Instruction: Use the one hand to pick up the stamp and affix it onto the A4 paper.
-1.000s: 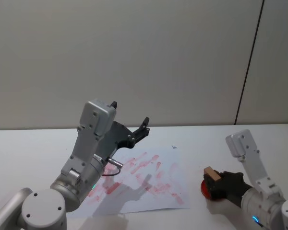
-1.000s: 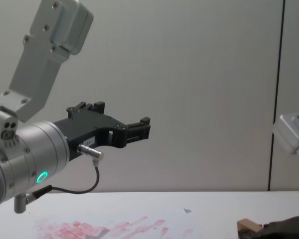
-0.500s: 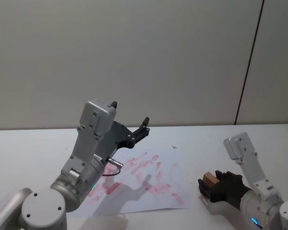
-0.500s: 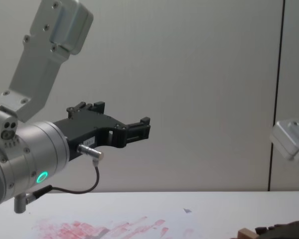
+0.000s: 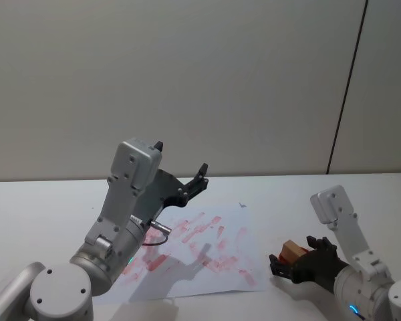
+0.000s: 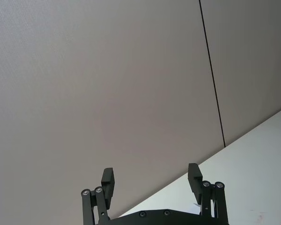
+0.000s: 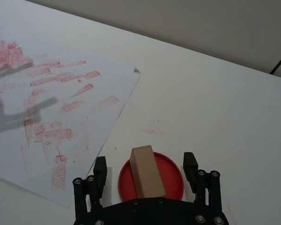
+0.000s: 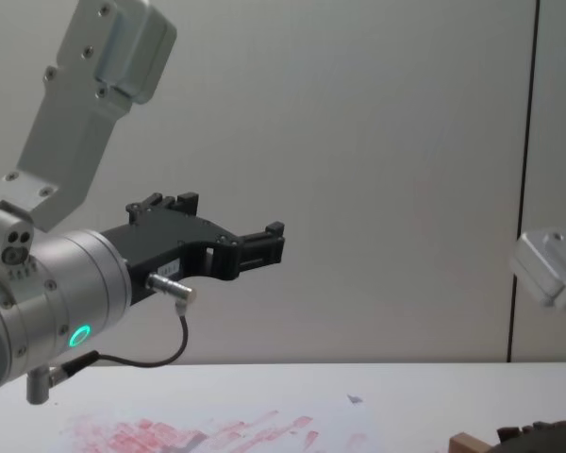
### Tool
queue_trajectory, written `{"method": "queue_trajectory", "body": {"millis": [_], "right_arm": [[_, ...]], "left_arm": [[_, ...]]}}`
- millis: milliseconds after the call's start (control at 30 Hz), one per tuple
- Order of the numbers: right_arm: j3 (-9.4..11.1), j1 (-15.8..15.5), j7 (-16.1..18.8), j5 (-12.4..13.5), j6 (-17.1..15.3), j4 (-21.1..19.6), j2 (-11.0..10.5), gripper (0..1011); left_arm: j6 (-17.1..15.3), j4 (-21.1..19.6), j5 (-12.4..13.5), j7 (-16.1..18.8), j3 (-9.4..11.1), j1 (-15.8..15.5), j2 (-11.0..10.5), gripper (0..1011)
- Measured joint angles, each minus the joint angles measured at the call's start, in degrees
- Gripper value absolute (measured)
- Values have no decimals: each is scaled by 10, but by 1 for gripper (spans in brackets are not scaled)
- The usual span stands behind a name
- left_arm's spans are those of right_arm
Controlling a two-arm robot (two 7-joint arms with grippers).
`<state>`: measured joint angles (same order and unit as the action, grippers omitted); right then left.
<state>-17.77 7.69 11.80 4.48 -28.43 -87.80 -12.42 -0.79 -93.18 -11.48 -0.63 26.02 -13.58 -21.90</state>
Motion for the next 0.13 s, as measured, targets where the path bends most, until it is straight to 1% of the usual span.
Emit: {"method": "queue_trajectory", "body": {"millis": [133], "right_arm": [[0,0,0,0,0,0,0,1001]], "left_arm": [[0,0,0,0,0,0,0,1001]]}}
